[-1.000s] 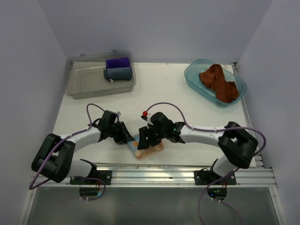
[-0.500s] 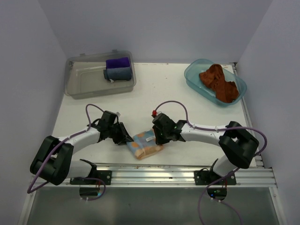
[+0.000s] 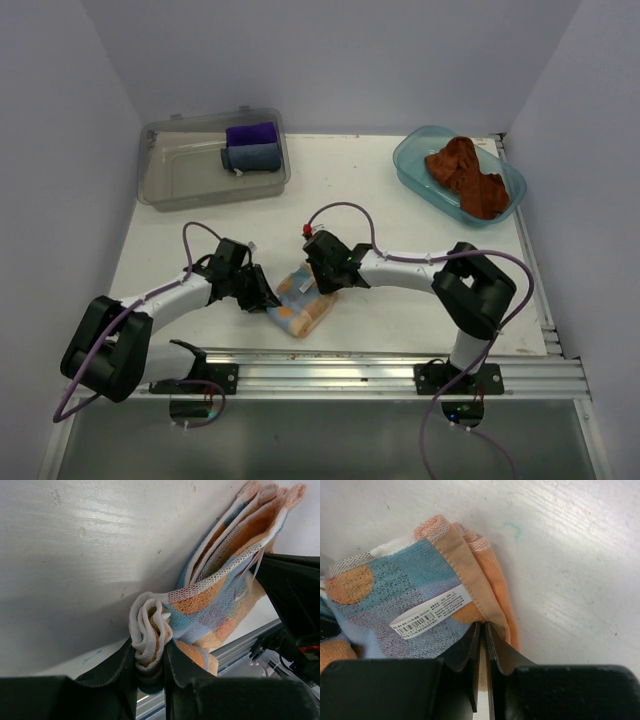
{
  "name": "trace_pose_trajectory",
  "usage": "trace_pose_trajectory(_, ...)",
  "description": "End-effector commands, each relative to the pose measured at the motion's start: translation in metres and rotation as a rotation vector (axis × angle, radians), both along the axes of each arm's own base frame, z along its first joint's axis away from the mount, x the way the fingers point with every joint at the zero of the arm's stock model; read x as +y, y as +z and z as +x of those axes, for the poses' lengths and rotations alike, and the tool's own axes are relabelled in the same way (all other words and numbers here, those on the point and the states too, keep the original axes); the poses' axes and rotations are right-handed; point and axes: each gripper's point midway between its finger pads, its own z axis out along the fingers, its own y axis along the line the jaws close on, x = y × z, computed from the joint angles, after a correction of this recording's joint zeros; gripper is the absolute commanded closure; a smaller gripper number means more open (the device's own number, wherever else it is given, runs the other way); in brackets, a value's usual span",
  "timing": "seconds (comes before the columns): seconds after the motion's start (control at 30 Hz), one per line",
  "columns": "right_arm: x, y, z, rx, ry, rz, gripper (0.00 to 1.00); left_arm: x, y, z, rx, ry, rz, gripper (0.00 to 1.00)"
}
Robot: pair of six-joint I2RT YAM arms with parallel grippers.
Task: Roll the towels
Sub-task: Roll the towel
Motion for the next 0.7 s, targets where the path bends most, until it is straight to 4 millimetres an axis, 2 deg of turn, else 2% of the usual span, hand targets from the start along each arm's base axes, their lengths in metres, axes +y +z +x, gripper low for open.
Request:
trace_pose_trajectory(0.0,-0.012,-0.014,0.011,-0.034,0.014,-0.102,0.89,0.001,0.0,0.0,-0.008,-0.039,0.022,0.78)
trace_pose_trajectory(0.13,-0.013,0.011,0.011,-0.067,0.015,-0.08,0.87,0.005,-0.008,-0.002,0.02,-0.023,0.047,0.78)
trace_pose_trajectory(0.27,-0.008,0.051,0.001,-0.148,0.04,-0.052,0.66,0.006,-0.01,-0.002,0.036,0.012,0.051,0.78)
trace_pose_trajectory(0.3,-0.002,0.065,-0.009,-0.177,0.072,-0.048,0.57,0.006,-0.01,-0.002,0.038,0.026,0.052,0.78)
trace_pose_trajectory(0.37,0.002,0.076,-0.014,-0.229,0.086,-0.073,0.5,0.006,-0.009,-0.001,0.036,0.036,0.05,0.78)
trace_pose_trajectory(0.4,0.012,0.083,-0.025,-0.245,0.125,-0.067,0.48,0.006,-0.008,0.0,0.036,0.04,0.049,0.78)
trace_pose_trajectory(0.47,0.019,0.086,-0.034,-0.28,0.151,-0.085,0.48,0.006,-0.008,0.001,0.036,0.044,0.049,0.78)
trace_pose_trajectory(0.5,0.031,0.09,-0.048,-0.303,0.205,-0.086,0.46,0.006,-0.008,0.0,0.038,0.046,0.053,0.78)
trace_pose_trajectory(0.57,0.04,0.088,-0.057,-0.344,0.242,-0.128,0.45,0.006,-0.008,0.0,0.04,0.046,0.053,0.78)
trace_pose_trajectory(0.6,0.053,0.092,-0.07,-0.368,0.294,-0.131,0.45,0.006,-0.008,0.0,0.04,0.046,0.053,0.78)
trace_pose_trajectory(0.63,0.058,0.082,-0.075,-0.375,0.32,-0.168,0.44,0.006,-0.008,0.0,0.041,0.046,0.054,0.78)
trace_pose_trajectory(0.67,0.063,0.081,-0.079,-0.389,0.343,-0.183,0.44,0.006,-0.008,0.0,0.039,0.047,0.054,0.78)
